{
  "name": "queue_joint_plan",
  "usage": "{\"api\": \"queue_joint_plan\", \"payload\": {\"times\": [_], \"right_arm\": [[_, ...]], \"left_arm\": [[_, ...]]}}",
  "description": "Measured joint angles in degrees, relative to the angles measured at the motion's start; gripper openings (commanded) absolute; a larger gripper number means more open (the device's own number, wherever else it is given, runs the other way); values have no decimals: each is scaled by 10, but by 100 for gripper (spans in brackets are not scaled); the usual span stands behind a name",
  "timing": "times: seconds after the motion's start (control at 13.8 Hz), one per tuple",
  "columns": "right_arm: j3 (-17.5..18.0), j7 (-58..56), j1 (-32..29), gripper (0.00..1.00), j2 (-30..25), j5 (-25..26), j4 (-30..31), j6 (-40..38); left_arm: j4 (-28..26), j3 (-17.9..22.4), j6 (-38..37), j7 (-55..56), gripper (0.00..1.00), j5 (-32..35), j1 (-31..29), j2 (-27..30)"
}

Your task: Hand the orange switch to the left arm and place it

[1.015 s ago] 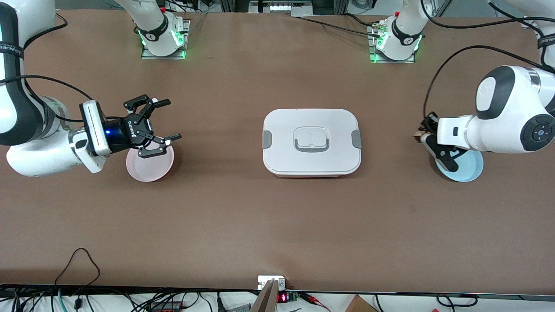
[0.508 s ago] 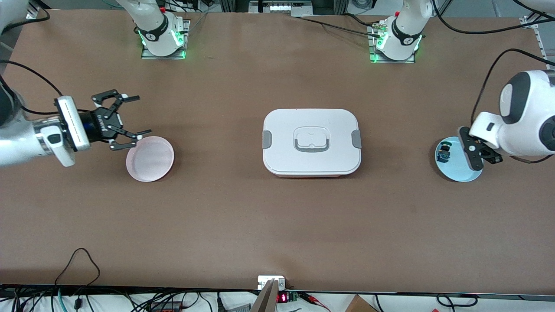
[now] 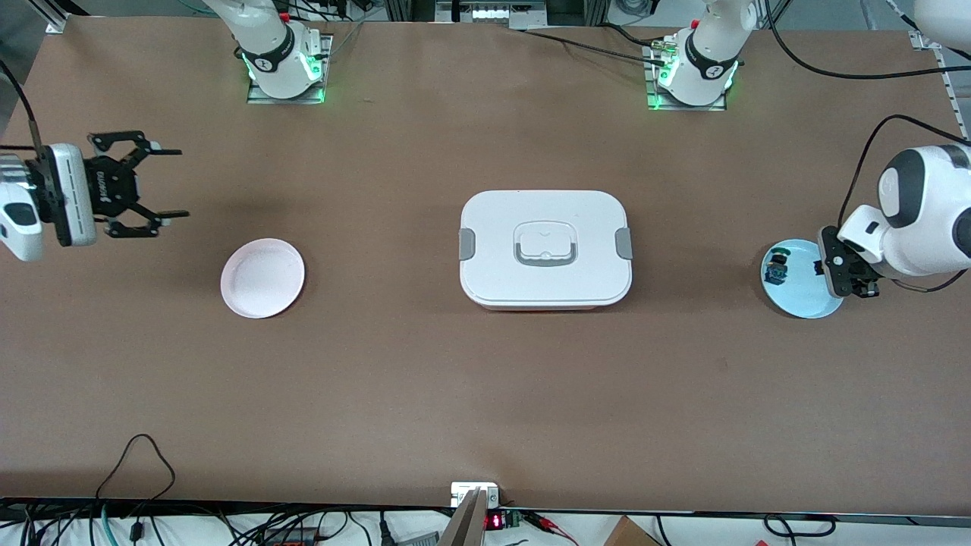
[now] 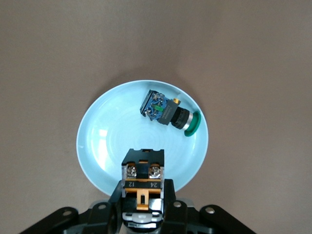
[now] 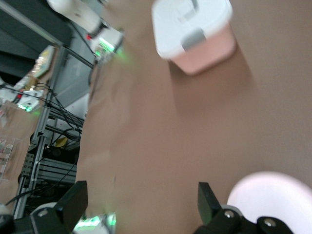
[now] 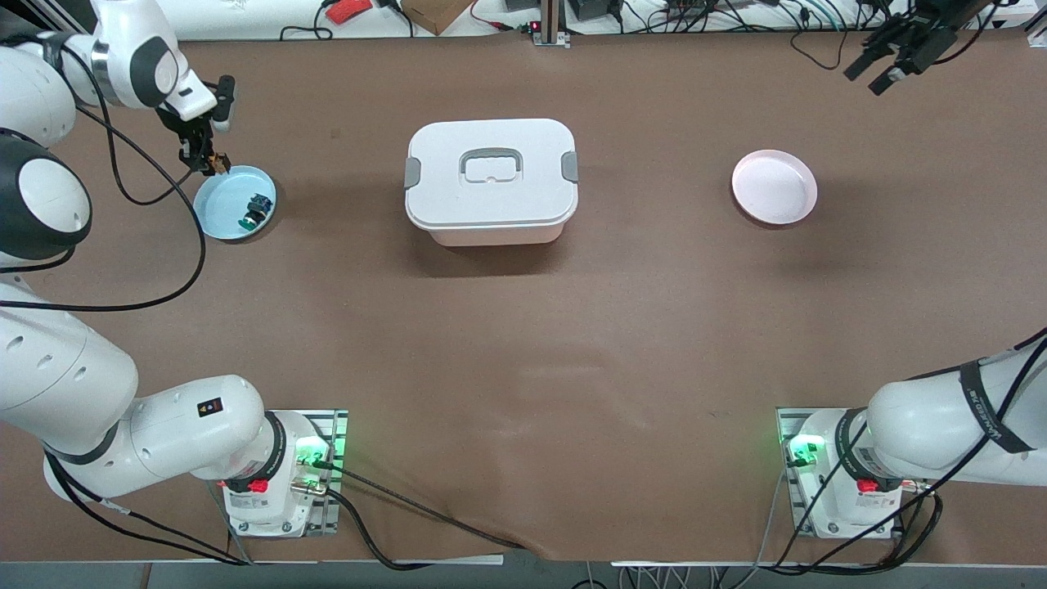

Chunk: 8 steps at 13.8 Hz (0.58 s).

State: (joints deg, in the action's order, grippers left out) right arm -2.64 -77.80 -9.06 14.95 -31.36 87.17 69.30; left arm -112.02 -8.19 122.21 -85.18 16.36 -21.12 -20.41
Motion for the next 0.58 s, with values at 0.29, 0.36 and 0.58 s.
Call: {"api": "queue_joint_plan", "payload": {"times": [0.29, 0.36, 0.58], "right_arm": [[4, 173, 10, 100, -28, 106, -14, 35], [5, 218, 20, 100, -35, 132, -20, 40], [7, 336, 45, 100, -55, 192, -24, 44]], "left_arm": [[-14, 0, 68, -7, 3, 51, -24, -51], [-15, 0, 86, -8, 3, 52, -29, -63], [-15, 0, 119, -9, 4, 52, -32, -89]]}}
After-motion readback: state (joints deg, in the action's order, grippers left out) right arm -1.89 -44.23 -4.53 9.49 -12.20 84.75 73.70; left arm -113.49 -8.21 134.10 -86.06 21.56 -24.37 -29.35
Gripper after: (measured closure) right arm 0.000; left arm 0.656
